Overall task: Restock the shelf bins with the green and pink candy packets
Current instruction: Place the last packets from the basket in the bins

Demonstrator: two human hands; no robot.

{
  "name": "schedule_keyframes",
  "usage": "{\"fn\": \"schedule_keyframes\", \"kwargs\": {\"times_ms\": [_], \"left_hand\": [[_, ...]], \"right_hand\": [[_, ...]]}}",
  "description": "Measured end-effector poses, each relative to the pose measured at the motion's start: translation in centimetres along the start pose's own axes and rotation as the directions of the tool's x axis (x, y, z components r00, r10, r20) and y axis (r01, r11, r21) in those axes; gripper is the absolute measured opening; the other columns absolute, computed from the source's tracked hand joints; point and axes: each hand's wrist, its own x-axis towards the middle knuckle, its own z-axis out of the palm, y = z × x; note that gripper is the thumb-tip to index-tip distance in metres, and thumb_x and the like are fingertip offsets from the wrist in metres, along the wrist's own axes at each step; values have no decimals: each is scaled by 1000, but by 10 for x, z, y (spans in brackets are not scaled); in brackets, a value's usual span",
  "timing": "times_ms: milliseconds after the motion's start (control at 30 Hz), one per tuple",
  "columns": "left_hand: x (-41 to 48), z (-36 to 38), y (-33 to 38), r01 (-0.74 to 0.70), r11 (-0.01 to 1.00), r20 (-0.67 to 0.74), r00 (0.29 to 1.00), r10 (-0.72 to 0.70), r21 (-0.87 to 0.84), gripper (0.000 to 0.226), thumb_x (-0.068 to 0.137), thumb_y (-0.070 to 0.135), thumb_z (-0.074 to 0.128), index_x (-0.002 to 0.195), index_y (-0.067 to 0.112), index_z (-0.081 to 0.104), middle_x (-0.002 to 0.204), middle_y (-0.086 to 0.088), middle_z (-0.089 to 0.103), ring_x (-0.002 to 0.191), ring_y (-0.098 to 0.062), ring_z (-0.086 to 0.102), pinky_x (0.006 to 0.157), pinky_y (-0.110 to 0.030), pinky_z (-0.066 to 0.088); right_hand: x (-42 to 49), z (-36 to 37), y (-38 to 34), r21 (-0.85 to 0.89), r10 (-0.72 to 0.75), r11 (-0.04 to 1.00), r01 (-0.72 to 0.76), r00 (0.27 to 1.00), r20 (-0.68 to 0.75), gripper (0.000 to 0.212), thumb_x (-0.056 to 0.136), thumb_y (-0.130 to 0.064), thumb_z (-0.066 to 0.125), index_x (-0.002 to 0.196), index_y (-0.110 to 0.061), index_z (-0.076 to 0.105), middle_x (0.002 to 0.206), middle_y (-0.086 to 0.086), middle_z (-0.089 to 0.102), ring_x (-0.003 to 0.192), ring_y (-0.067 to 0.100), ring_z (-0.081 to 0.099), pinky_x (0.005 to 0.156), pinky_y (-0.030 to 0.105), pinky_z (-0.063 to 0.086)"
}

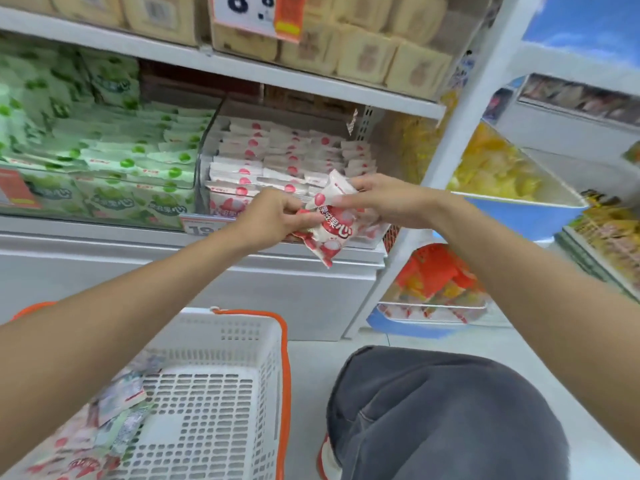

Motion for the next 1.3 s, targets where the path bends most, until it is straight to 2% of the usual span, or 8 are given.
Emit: {"fn": "schedule_keyframes", "kwargs": {"times_ms": [200, 300, 400, 567, 700, 833, 1100, 1300], "left_hand": [[7, 4, 11, -9, 1000, 18, 1000, 9, -10, 36, 83, 13, 74, 53, 2, 58, 42, 12, 50, 40, 5, 48, 44, -8, 38], [13, 1, 8, 2, 1000, -13, 1000, -2, 22, 42, 83, 15, 74, 44, 22, 62, 46, 13, 59, 46, 3, 56, 47, -13, 42], [14, 0, 19, -72, 997, -53, 996, 74, 32, 7, 86, 23, 72, 82, 23, 77, 74, 13, 73, 64, 3, 65, 59, -15, 48], [31, -13, 15, -123, 767, -39, 981, 189, 629, 35, 96, 36, 59, 128, 23, 64, 129, 5, 64, 120, -18, 54, 103, -39, 44], [39, -17, 1, -67, 777, -23, 994, 104, 626, 25, 97, 28, 58, 117, 20, 71, 114, -1, 71, 101, -19, 64, 91, -39, 52], [41, -16, -5, -26, 842, -77, 994, 81, 539, 21, 97, 27, 59, 109, 19, 74, 108, 1, 72, 95, -18, 64, 88, -40, 54], [48, -5, -7, -73, 728, -102, 976, 193, 681, 39, 97, 36, 56, 136, 27, 54, 117, 1, 58, 101, -18, 57, 87, -40, 53], [59, 3, 2, -41, 738, -136, 974, 178, 673, 12, 93, 34, 63, 96, 25, 71, 98, 2, 55, 87, -18, 56, 79, -39, 53]], "right_hand": [[7, -5, 9, 176, 19, 984, -2, 995, -100, 24, 96, -27, 59, 101, -5, 68, 82, 5, 74, 68, 14, 71, 54, 20, 52], [9, -8, 4, 41, 27, 999, -25, 998, -48, 23, 90, -27, 67, 107, -10, 69, 93, 2, 75, 84, 15, 71, 69, 24, 55], [4, -27, -10, -145, -9, 989, -10, 992, -126, 18, 83, -14, 75, 98, -5, 71, 80, 0, 74, 72, 8, 70, 60, 19, 52], [-2, -72, -27, -558, -172, 829, -39, 932, -320, 11, 84, -12, 72, 92, -8, 67, 81, 2, 65, 69, 10, 61, 56, 22, 46], [9, -80, -15, -736, -61, 658, -157, 964, -260, 13, 84, -13, 72, 84, -5, 62, 71, 4, 54, 61, 17, 48, 55, 30, 35], [23, -75, 3, -770, -28, 606, -202, 961, -274, 30, 82, -17, 73, 101, 4, 64, 91, 21, 62, 71, 23, 47, 61, 31, 33], [26, -74, -2, -815, -108, 559, -153, 961, -254, 21, 84, -17, 71, 79, -4, 56, 73, 9, 49, 69, 26, 47, 54, 32, 31], [40, -55, 1, -797, -157, 602, -46, 972, -175, 20, 85, -16, 71, 77, -9, 53, 72, -2, 45, 73, 23, 43, 55, 33, 30]]}}
